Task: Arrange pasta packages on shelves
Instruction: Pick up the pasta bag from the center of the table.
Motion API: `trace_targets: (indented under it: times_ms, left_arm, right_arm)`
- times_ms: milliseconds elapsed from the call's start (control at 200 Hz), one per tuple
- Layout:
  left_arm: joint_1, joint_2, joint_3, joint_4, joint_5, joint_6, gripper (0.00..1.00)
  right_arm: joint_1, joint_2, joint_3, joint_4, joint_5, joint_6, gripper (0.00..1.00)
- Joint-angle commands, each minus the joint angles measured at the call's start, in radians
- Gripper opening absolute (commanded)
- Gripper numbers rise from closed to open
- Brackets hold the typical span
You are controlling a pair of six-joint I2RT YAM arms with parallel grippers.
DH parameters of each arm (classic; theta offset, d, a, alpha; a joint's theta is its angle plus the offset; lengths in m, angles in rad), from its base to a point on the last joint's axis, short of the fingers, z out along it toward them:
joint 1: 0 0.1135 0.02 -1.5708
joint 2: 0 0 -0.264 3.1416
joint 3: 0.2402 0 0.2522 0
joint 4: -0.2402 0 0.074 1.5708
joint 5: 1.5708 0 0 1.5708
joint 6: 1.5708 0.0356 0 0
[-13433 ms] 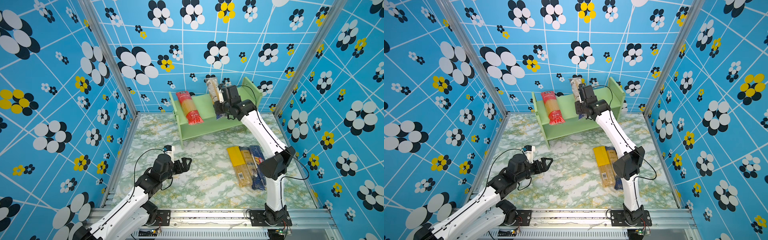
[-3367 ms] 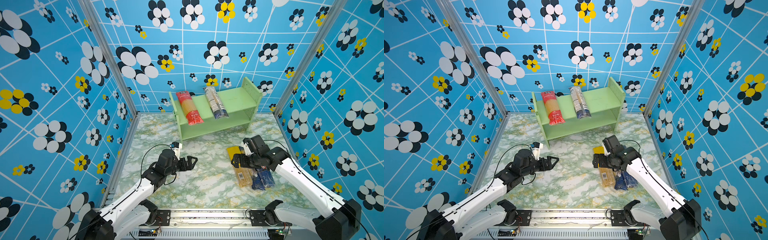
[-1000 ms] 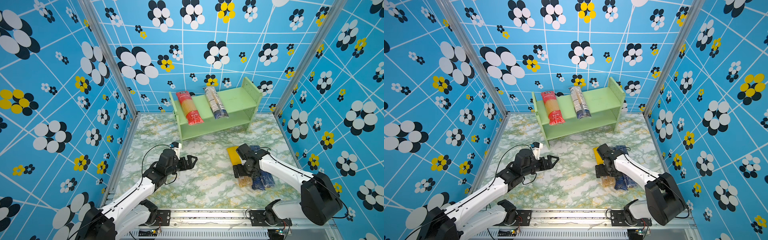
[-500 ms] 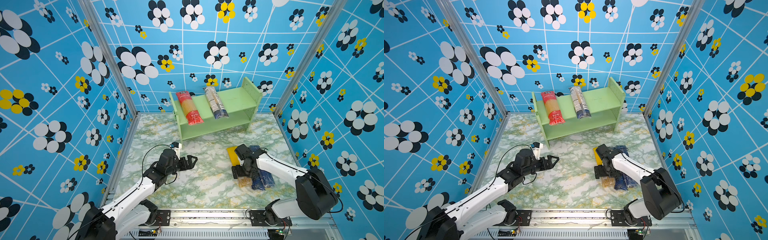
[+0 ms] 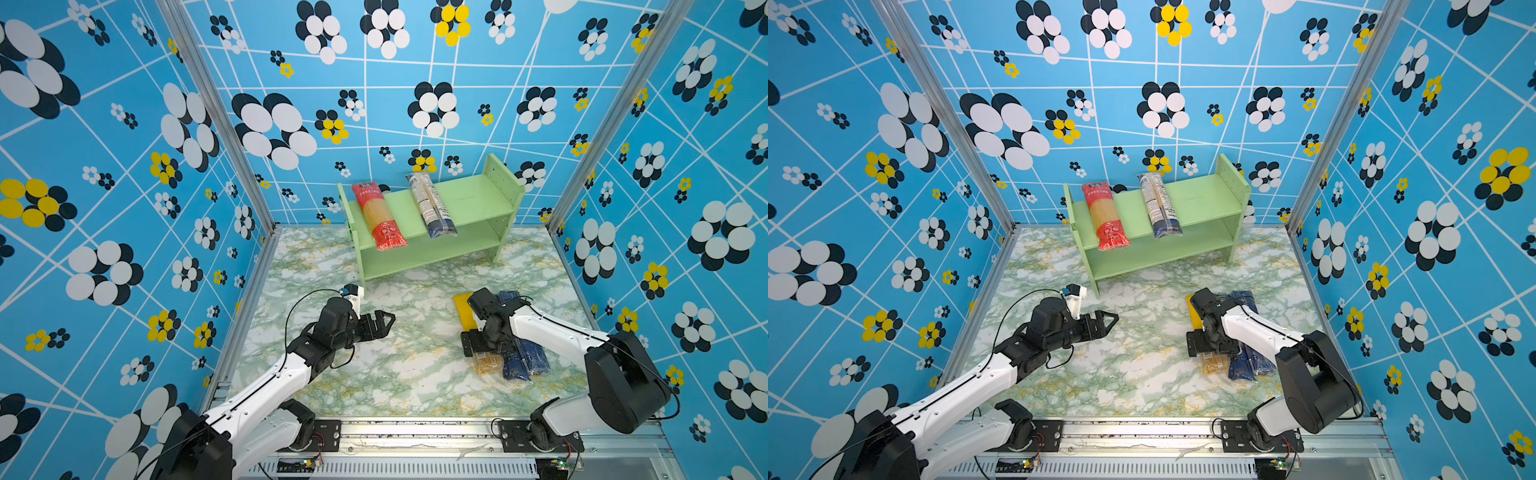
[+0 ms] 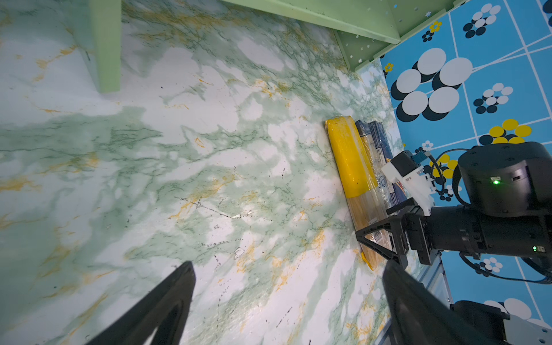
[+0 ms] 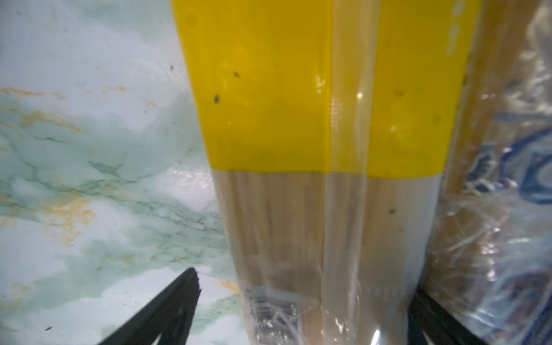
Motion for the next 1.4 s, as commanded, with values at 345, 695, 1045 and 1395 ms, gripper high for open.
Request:
trace_targets:
  times_ms: [345, 695, 1045, 1395]
  left_arm:
    - [-0.003, 0.0, 0.018, 0.016, -0.017, -0.003, 0.99]
    - [-0.007, 0.003, 0.019, 0.019, -0.018, -0.006, 0.99]
    - [-0.01, 0.001, 0.018, 0.016, -0.021, -0.005, 0.99]
    - [-0.011, -0.001, 0.02, 0.016, -0.023, -0.006, 0.99]
  right_arm:
    - [0.0, 0.023, -0.028, 0.065, -0.027, 0.017, 0.99]
    - [0.025, 0.039, -0.036, 0.088, -0.008, 0.026, 0.99]
    - [0.071, 0.068, -0.054, 0.136, 0.027, 0.062, 0.99]
    - [0.102, 0.091, -0.076, 0.162, 0.077, 0.095, 0.99]
